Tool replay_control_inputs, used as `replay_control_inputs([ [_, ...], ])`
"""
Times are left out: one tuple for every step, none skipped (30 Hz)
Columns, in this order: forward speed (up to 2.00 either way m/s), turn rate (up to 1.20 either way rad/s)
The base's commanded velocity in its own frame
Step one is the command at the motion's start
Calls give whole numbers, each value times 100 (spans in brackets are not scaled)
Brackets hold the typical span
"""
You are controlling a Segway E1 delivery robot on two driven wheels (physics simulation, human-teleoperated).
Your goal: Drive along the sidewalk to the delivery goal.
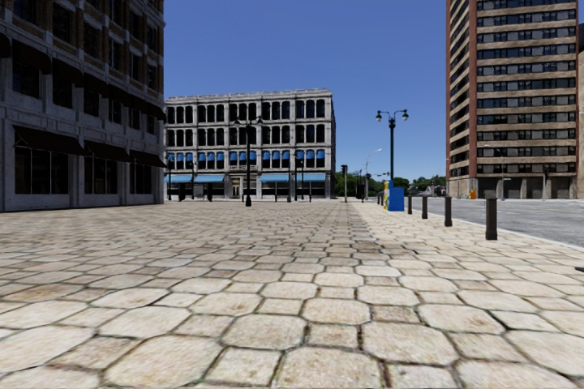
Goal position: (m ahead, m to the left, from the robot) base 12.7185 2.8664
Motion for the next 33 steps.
replay_control_inputs([
  [183, 0],
  [183, 0],
  [183, 0],
  [183, 0],
  [183, 0],
  [183, 0],
  [183, 0],
  [183, 0],
  [183, 0],
  [183, 0],
  [183, 0],
  [183, 0],
  [183, 0],
  [183, 0],
  [183, 0],
  [183, 0],
  [183, 0],
  [183, 0],
  [183, 0],
  [183, 0],
  [183, 0],
  [183, 0],
  [183, 0],
  [183, 0],
  [183, 0],
  [183, 23],
  [183, 23],
  [183, 50],
  [183, 93],
  [183, 102],
  [183, 104],
  [183, 104],
  [183, 22],
])
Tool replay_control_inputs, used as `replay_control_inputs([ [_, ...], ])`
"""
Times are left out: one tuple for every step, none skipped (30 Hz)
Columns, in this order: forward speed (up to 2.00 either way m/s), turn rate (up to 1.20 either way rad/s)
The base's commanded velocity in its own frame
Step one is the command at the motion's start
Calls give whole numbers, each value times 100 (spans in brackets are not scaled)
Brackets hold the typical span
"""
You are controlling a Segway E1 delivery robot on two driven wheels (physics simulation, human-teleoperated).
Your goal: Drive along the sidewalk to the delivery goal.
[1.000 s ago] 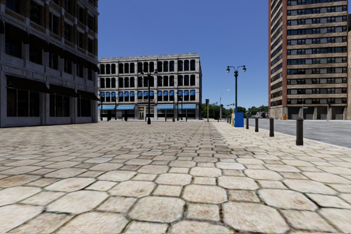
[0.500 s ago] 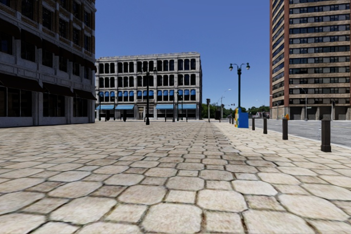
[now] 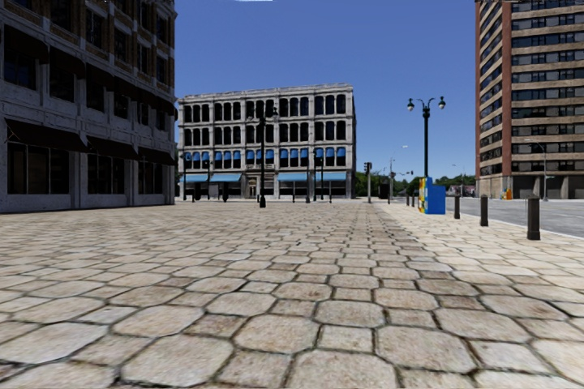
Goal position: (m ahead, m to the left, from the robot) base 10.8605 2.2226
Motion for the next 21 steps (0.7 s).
replay_control_inputs([
  [183, 5],
  [183, 0],
  [183, 0],
  [183, 0],
  [183, 0],
  [183, 0],
  [183, 0],
  [183, 0],
  [183, 0],
  [183, 0],
  [183, 0],
  [183, 0],
  [183, 0],
  [183, 0],
  [183, 0],
  [183, 0],
  [183, 0],
  [183, 0],
  [183, 0],
  [183, 0],
  [183, 0],
])
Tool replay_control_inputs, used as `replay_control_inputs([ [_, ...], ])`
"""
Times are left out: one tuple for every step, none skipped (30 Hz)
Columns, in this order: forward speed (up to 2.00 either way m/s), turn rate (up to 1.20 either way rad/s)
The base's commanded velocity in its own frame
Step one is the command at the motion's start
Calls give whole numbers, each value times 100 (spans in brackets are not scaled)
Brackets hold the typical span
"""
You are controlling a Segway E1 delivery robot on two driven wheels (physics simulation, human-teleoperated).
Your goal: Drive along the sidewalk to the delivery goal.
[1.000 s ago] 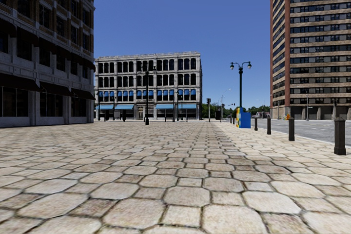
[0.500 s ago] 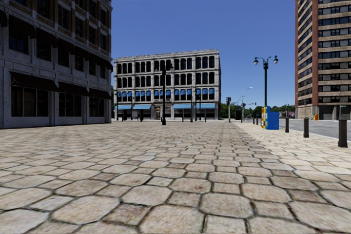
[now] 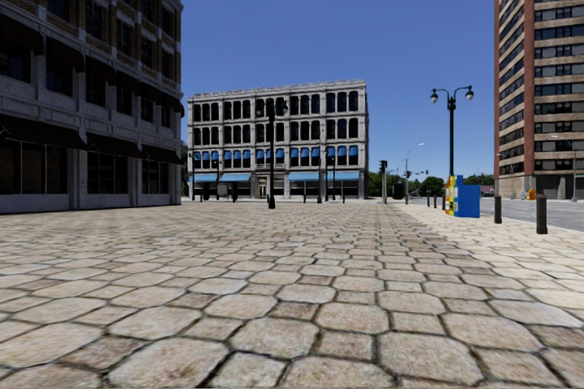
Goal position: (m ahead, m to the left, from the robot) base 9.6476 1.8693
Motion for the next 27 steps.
replay_control_inputs([
  [183, 0],
  [183, 0],
  [183, 0],
  [183, 0],
  [183, 0],
  [183, 0],
  [183, 0],
  [183, 0],
  [183, 0],
  [183, 0],
  [183, 0],
  [183, 0],
  [183, 0],
  [183, 0],
  [183, 0],
  [183, 0],
  [183, 0],
  [183, 0],
  [183, 0],
  [183, 0],
  [183, 0],
  [183, 0],
  [183, 0],
  [183, 0],
  [183, 0],
  [183, 0],
  [183, 0],
])
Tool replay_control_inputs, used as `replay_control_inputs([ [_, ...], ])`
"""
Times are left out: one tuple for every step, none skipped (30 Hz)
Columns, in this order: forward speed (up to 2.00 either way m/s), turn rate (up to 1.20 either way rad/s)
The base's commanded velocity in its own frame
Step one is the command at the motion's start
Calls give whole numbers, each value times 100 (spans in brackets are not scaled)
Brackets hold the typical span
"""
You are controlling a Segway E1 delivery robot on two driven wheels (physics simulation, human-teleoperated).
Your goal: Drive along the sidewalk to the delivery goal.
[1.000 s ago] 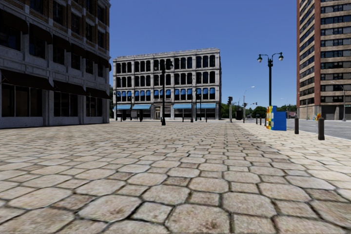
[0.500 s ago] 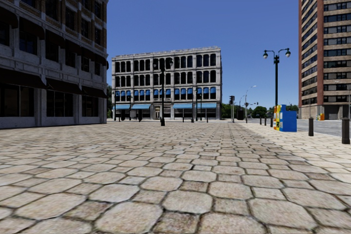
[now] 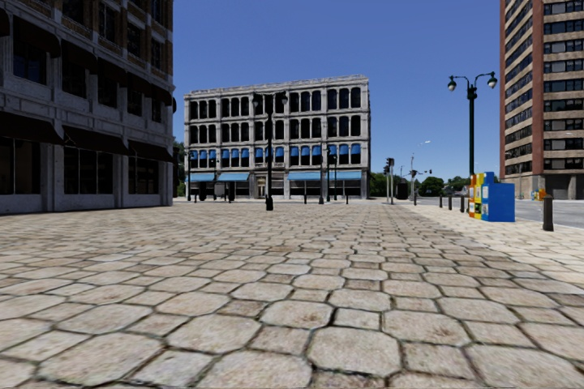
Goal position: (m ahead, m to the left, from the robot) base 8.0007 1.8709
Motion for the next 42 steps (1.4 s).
replay_control_inputs([
  [183, 0],
  [183, 0],
  [183, 0],
  [183, 0],
  [183, 0],
  [183, 0],
  [183, 0],
  [183, 0],
  [183, 0],
  [183, 0],
  [183, 19],
  [183, 68],
  [183, 92],
  [183, 106],
  [183, 106],
  [183, 109],
  [183, 32],
  [183, 13],
  [183, 4],
  [183, 4],
  [183, 1],
  [183, 0],
  [183, 0],
  [183, 0],
  [183, 0],
  [183, 0],
  [183, 0],
  [183, 0],
  [183, 0],
  [183, 0],
  [183, 0],
  [183, 0],
  [183, 1],
  [183, 53],
  [183, 53],
  [183, 75],
  [183, 90],
  [183, 98],
  [183, 102],
  [183, 102],
  [183, 101],
  [183, 22],
])
